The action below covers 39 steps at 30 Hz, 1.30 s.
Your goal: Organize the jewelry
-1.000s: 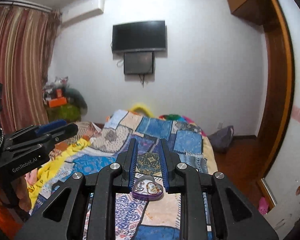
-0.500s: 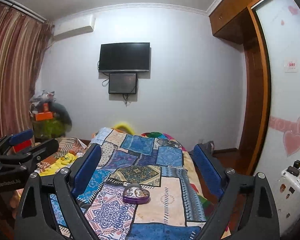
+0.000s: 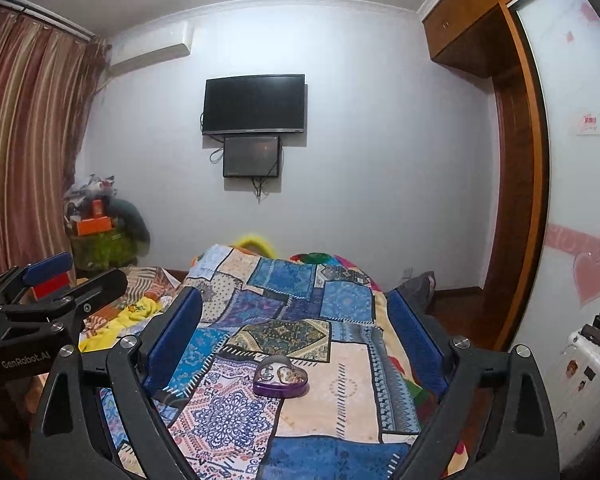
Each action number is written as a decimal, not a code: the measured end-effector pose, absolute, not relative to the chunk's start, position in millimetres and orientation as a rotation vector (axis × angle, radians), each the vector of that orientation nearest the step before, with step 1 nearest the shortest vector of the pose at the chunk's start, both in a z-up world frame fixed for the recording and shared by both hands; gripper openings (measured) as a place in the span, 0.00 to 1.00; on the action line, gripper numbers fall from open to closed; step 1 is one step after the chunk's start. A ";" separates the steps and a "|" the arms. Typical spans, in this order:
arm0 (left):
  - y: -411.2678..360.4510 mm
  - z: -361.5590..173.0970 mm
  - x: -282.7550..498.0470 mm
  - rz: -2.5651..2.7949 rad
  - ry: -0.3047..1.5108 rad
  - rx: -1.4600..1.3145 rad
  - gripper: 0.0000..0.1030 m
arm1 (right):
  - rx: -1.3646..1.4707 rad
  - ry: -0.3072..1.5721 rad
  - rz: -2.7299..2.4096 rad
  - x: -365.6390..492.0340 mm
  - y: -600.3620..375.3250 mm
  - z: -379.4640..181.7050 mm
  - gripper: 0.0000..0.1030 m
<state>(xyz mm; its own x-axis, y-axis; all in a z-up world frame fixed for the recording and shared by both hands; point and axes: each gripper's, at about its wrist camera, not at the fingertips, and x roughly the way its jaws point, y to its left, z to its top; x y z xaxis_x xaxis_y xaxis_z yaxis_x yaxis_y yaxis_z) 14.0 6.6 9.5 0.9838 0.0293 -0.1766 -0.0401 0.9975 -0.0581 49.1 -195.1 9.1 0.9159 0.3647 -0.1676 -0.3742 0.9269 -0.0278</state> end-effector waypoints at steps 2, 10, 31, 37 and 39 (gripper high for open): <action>6.0 9.4 13.8 0.036 0.177 -0.060 0.99 | -0.059 0.164 0.379 49.0 -195.2 8.2 0.89; 5.6 8.4 16.0 0.034 0.188 -0.064 0.99 | -0.056 0.182 0.382 50.3 -195.1 7.7 0.90; 4.0 6.5 19.1 0.035 0.204 -0.068 0.99 | -0.047 0.198 0.383 51.0 -197.6 8.0 0.90; 5.3 6.7 20.9 0.034 0.207 -0.068 0.99 | -0.045 0.202 0.386 51.4 -197.0 9.3 0.90; 5.1 6.5 21.1 0.034 0.207 -0.068 0.99 | -0.046 0.203 0.386 51.3 -196.8 9.6 0.90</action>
<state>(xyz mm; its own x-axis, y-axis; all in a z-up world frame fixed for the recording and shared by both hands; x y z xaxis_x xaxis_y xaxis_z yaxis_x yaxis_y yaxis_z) 21.1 5.1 6.5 0.9780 0.0266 -0.2069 -0.0406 0.9971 -0.0637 51.3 -196.8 9.6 0.9062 0.3694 -0.2058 -0.3787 0.9255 -0.0062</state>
